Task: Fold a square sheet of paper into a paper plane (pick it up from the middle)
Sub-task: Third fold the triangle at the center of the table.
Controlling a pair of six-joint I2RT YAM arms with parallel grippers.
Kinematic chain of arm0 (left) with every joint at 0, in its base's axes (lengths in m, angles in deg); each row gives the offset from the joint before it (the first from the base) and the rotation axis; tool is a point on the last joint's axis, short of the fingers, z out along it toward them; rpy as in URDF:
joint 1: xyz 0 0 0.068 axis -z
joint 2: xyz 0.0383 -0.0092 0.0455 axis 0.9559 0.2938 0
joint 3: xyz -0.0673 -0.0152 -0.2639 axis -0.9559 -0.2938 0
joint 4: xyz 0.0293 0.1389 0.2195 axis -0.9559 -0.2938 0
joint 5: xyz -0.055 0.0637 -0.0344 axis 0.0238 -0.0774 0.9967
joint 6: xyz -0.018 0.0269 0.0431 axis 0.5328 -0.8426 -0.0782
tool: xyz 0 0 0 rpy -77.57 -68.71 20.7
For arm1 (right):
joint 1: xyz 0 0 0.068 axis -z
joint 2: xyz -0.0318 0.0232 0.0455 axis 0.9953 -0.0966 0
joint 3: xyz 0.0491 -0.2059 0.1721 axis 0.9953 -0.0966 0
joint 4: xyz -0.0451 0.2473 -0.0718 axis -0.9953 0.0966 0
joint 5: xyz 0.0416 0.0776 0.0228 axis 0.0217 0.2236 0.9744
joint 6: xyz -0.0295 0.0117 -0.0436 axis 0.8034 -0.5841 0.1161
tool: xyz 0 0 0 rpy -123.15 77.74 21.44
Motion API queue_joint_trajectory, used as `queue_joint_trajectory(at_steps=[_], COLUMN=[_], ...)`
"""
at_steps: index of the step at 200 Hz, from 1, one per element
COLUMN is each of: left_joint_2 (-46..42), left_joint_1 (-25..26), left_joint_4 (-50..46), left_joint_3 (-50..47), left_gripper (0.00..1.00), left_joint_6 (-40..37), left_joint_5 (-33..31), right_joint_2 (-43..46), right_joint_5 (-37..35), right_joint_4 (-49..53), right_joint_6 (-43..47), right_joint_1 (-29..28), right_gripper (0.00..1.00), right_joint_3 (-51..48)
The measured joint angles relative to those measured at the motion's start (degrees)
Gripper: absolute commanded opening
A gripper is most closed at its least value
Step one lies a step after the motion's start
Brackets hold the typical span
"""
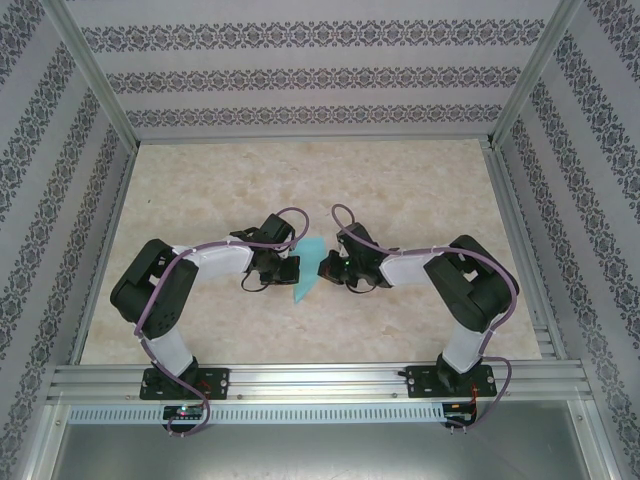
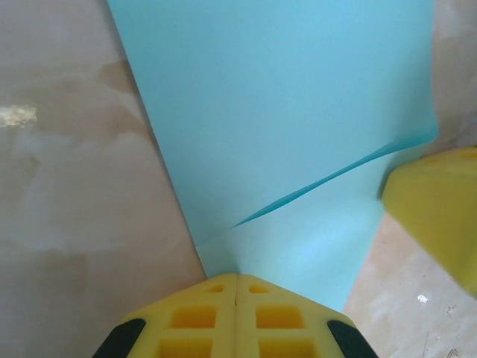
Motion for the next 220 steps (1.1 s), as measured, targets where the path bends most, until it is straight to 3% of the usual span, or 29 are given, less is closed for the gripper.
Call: queue_joint_trajectory(at_steps=[48,81,146,220], left_joint_2=[0.0,0.0,0.0,0.0], left_joint_1=[0.0,0.0,0.0,0.0], left_joint_4=[0.0,0.0,0.0,0.5], left_joint_3=[0.0,0.0,0.0,-0.3], left_gripper=[0.00,0.00,0.00,0.00], left_joint_6=[-0.1,-0.1,-0.1,-0.1], left_joint_5=[-0.2,-0.2,-0.2,0.0], right_joint_2=[3.6,8.0,-0.1,1.2], right_joint_5=[-4.9,-7.0,-5.2,-10.0], right_joint_4=[2.0,2.1,1.3,0.3], right_joint_6=[-0.3,-0.1,-0.3,-5.5], right_joint_1=[1.5,-1.5,-3.7,0.8], right_gripper=[0.02,0.02,0.02,0.01], right_joint_3=[-0.2,-0.3,1.5,0.0])
